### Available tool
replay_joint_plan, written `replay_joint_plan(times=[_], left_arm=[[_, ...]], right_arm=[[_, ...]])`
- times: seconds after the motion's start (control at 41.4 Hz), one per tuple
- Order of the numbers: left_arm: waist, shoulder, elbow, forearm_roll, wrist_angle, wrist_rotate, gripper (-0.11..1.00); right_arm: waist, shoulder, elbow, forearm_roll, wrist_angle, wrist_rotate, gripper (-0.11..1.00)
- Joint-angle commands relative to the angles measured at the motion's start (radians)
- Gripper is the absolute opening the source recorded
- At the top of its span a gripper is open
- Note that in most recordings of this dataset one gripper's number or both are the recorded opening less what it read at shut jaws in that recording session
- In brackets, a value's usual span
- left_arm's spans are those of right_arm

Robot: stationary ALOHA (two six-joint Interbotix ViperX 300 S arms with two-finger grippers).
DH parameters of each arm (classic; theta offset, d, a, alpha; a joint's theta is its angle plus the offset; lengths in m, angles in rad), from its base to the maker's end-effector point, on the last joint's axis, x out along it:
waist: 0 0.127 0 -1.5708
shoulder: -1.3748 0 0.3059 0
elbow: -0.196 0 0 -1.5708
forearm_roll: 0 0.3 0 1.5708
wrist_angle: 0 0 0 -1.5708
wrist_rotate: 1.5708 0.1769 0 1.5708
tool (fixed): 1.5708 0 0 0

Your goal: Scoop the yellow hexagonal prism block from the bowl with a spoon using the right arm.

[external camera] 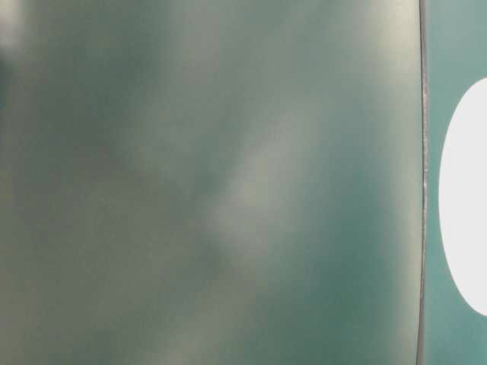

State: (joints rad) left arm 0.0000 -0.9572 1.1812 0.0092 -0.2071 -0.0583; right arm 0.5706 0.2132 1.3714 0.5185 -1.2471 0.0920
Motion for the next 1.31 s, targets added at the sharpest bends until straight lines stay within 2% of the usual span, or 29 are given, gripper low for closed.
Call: replay_joint_plan(times=[0.0, 0.411, 0.725, 0.991, 1.281], left_arm=[[0.000, 0.009, -0.014, 0.002, -0.005, 0.002, 0.01], [0.000, 0.009, -0.014, 0.002, -0.002, 0.002, 0.01], [0.000, 0.009, -0.014, 0.002, -0.002, 0.002, 0.01], [0.000, 0.009, -0.014, 0.002, 0.000, 0.002, 0.01], [0.002, 0.009, -0.014, 0.002, 0.000, 0.000, 0.01]], right_arm=[[0.005, -0.012, -0.002, 0.003, 0.002, -0.005, 0.54], [0.005, -0.012, -0.008, 0.034, 0.002, -0.040, 0.54], [0.003, -0.011, -0.020, 0.034, 0.031, -0.043, 0.54], [0.005, -0.011, -0.020, 0.034, 0.026, -0.044, 0.48], [0.005, -0.011, -0.023, 0.034, 0.025, -0.043, 0.47]])
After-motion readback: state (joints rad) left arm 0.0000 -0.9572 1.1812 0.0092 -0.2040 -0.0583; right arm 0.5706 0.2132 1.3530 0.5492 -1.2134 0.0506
